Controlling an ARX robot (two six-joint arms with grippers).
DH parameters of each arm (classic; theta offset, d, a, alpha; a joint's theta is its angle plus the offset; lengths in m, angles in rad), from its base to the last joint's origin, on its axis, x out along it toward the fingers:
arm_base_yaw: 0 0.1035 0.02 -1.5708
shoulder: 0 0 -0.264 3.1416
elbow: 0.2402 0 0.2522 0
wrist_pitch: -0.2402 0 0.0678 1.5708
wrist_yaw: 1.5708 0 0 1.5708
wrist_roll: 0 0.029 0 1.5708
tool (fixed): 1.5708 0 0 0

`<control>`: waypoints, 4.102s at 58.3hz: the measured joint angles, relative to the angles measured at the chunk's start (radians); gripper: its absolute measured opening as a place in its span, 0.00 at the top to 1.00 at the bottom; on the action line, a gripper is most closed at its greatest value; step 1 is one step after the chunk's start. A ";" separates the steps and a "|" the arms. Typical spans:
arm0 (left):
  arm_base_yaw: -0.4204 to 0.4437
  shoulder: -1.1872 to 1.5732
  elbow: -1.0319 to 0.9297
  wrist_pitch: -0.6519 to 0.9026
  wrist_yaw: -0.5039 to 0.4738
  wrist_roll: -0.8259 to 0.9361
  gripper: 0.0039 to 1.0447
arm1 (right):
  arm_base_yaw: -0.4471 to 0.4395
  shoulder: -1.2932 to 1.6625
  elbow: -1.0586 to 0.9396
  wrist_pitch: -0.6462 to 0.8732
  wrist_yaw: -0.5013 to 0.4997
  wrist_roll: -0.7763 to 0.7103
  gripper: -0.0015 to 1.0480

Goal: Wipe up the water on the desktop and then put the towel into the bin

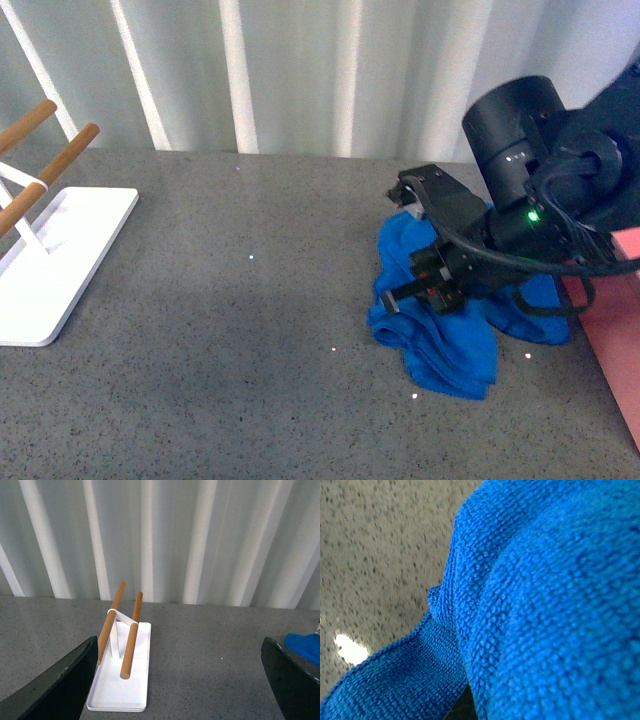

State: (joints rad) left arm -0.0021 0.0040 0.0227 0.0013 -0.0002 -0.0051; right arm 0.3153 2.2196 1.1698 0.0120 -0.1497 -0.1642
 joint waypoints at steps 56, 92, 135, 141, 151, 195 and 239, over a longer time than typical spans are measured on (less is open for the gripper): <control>0.000 0.000 0.000 0.000 0.000 0.000 0.06 | 0.248 0.036 0.074 0.066 -0.193 0.185 0.95; 0.000 0.000 0.000 -0.001 0.000 0.000 0.06 | -0.041 -0.535 -0.121 0.004 -0.185 0.095 0.95; 0.000 0.000 0.000 -0.001 0.000 0.000 0.06 | -0.500 -0.680 0.037 -0.476 0.010 -0.061 0.95; 0.000 0.000 0.000 -0.001 0.000 0.000 0.06 | -0.536 -0.641 0.037 -0.479 0.011 -0.075 0.95; 0.000 0.000 0.000 -0.001 0.000 0.000 0.06 | -0.568 -0.591 0.016 -0.451 0.013 -0.079 0.95; 0.000 0.000 0.000 -0.001 0.000 0.000 0.06 | -0.583 -0.572 -0.022 -0.436 0.021 -0.037 0.43; 0.000 0.000 0.000 -0.001 0.000 0.000 0.06 | -0.583 -0.572 -0.022 -0.436 0.019 -0.033 0.07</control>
State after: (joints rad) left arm -0.0021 0.0040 0.0227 0.0006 -0.0002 -0.0048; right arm -0.2680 1.6474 1.1477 -0.4240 -0.1303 -0.1974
